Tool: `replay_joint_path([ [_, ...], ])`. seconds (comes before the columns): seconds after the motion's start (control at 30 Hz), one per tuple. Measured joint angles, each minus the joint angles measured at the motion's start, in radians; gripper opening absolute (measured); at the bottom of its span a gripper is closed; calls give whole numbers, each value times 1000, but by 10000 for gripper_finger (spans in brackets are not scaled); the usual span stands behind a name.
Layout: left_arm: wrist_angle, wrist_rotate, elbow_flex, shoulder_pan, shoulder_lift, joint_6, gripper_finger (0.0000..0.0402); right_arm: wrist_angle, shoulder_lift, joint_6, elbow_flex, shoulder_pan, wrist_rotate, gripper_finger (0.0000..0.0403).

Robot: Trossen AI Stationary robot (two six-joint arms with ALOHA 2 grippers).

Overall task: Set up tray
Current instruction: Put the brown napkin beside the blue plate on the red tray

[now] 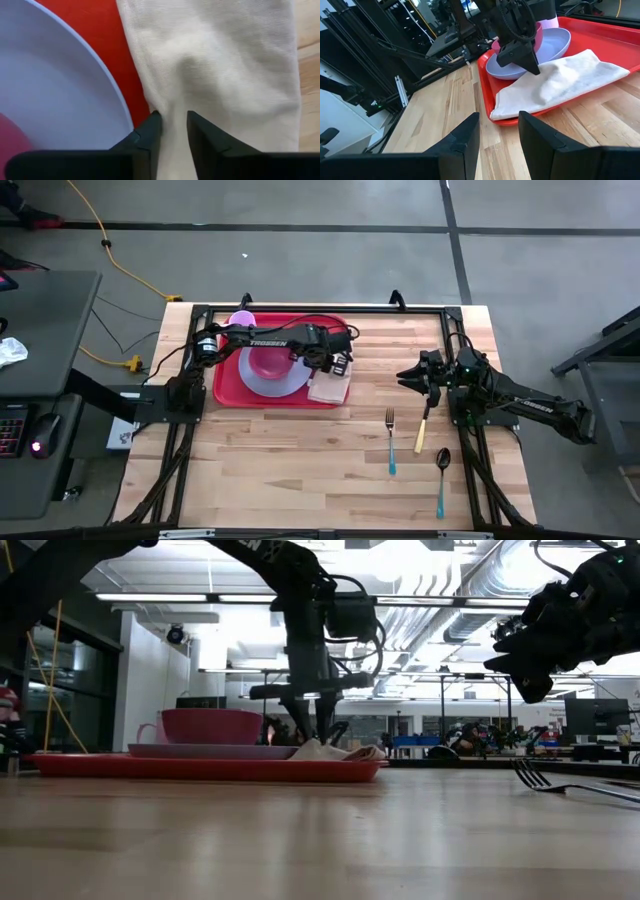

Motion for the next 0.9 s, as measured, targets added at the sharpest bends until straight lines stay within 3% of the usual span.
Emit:
replay_joint_path([
  [0.47, 9, 7, 0, 0, 0, 0, 203, 0, 0, 0, 0, 0, 0, 114],
  [0.7, 13, 7, 30, 0, 0, -3, 208, 0, 0, 0, 0, 0, 0, 114],
  [0.9, 169, 47, 79, 0, -1, 81, 197, 0, 0, 0, 0, 0, 0, 114],
])
